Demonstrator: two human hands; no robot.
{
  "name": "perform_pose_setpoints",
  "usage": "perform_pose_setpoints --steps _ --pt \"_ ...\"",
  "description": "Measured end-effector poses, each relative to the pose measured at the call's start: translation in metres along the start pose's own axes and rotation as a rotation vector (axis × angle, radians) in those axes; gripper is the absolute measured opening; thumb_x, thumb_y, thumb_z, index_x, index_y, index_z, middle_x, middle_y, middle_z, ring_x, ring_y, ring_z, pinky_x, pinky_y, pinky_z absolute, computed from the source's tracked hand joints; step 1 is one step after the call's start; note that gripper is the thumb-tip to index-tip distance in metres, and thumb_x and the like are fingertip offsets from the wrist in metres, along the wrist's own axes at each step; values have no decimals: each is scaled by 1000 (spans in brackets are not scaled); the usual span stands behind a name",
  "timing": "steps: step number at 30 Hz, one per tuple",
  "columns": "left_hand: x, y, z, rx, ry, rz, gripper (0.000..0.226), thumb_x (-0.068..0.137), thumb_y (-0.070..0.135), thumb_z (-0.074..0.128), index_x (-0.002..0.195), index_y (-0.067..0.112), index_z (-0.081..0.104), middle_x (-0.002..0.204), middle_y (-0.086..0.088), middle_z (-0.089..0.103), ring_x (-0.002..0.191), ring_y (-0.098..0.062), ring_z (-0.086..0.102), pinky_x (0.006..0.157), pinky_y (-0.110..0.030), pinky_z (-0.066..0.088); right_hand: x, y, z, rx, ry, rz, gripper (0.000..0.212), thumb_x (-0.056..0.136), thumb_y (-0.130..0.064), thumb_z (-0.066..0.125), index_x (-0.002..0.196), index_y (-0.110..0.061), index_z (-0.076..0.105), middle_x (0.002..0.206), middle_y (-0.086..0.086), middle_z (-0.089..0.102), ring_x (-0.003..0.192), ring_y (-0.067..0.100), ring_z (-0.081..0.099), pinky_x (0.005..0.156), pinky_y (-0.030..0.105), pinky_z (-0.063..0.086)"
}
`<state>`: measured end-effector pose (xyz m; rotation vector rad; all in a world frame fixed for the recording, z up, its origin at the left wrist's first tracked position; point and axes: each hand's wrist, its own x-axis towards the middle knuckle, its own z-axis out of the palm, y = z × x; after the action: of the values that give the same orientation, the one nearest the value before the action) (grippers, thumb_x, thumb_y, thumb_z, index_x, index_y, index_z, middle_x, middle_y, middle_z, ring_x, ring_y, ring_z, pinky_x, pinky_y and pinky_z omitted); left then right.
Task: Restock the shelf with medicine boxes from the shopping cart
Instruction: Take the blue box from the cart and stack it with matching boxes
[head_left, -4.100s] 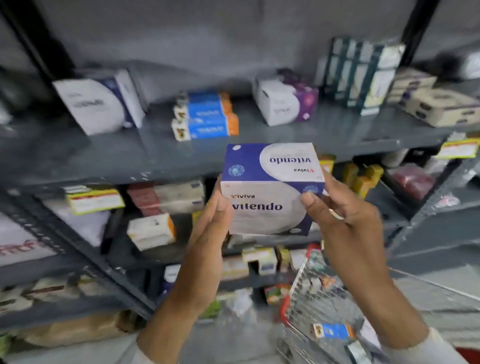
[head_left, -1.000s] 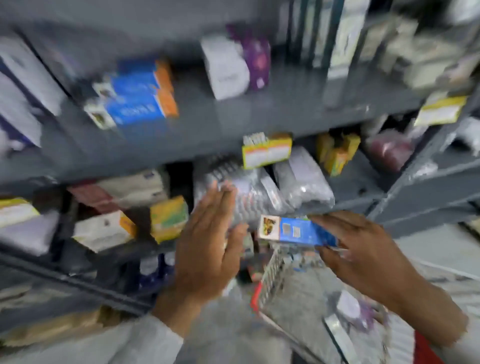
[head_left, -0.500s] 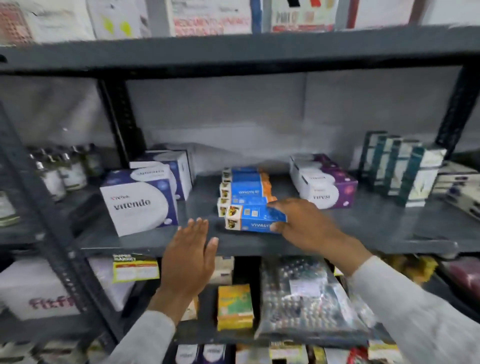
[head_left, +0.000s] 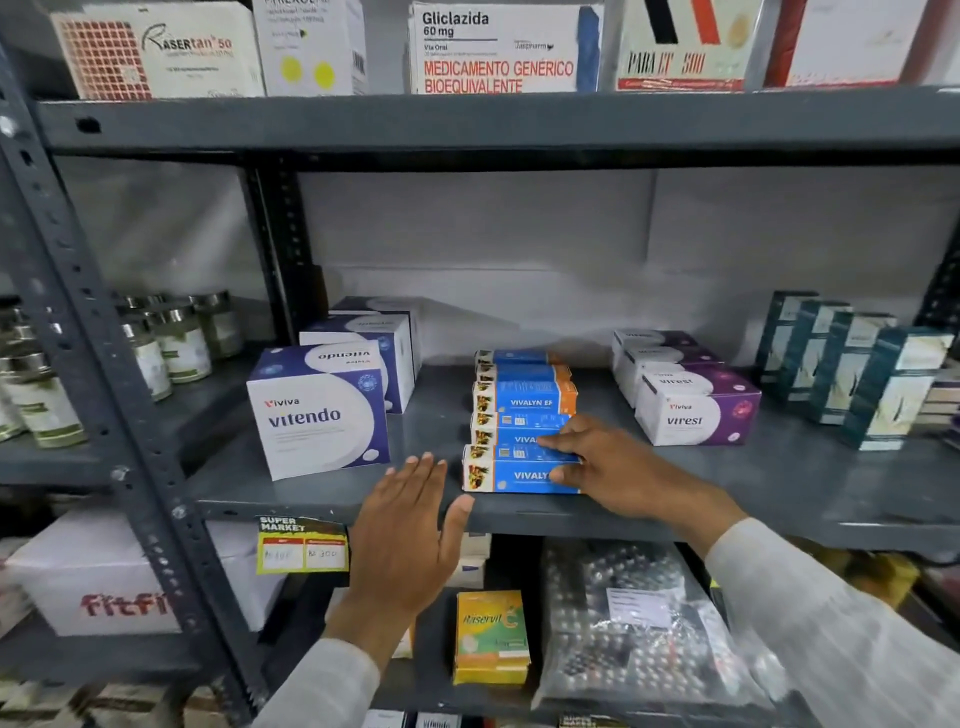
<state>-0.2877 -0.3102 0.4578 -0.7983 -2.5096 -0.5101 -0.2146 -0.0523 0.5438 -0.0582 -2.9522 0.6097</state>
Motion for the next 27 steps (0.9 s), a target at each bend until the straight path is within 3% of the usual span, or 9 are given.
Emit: perform_pose_setpoints --steps 2,4,7,15,18,21,24,27 --pt "0 0 1 -2 -6 -7 71 104 65 22 149 20 53 156 -1 52 147 -19 44 122 -35 23 0 -1 4 15 36 -15 57 96 -28 70 149 -18 53 116 -6 49 112 11 51 104 23 37" --pt "0 0 1 -8 0 -9 72 104 66 21 148 20 55 155 -1 53 146 -20 46 121 -36 23 0 -1 7 2 88 -20 57 94 -30 71 148 -20 54 112 -11 47 108 9 49 99 21 36" --pt "-1 1 0 -14 8 -11 71 104 66 21 147 20 55 154 -1 54 146 -21 46 121 -37 24 -1 -1 12 -12 121 -18 58 96 -32 69 150 -20 53 116 -15 44 118 9 48 105 23 38" --pt "0 3 -2 -59 13 -18 71 102 66 22 150 22 51 158 0 49 150 -19 41 123 -35 22 -21 1 16 -63 220 -78 60 95 -39 69 150 -22 51 138 -10 47 115 7 51 108 30 46" --pt "2 11 -11 -223 82 -76 67 102 63 28 148 21 53 153 -1 55 144 -21 49 118 -37 35 -40 8 15 -48 345 -153 51 94 -33 71 142 -22 59 135 -11 52 123 8 52 107 27 46" --pt "1 27 -21 -453 275 -134 57 104 55 37 143 19 59 140 -2 67 130 -20 62 100 -33 53 -66 19 13 -56 545 -195 38 94 -27 72 131 -22 68 124 -11 61 114 6 57 100 19 46" --pt "-7 54 -19 -538 430 37 41 105 36 47 135 14 64 129 0 71 120 -11 66 95 -28 56 -96 35 20 -58 748 -226 26 94 -19 68 119 -15 75 114 -3 70 107 12 62 98 16 45" --pt "-25 88 8 -574 431 242 32 101 21 54 128 11 67 124 0 71 119 -12 64 101 -25 48 -134 62 39 -56 848 -208 20 94 -15 67 110 -10 78 105 1 74 101 13 64 99 14 42"
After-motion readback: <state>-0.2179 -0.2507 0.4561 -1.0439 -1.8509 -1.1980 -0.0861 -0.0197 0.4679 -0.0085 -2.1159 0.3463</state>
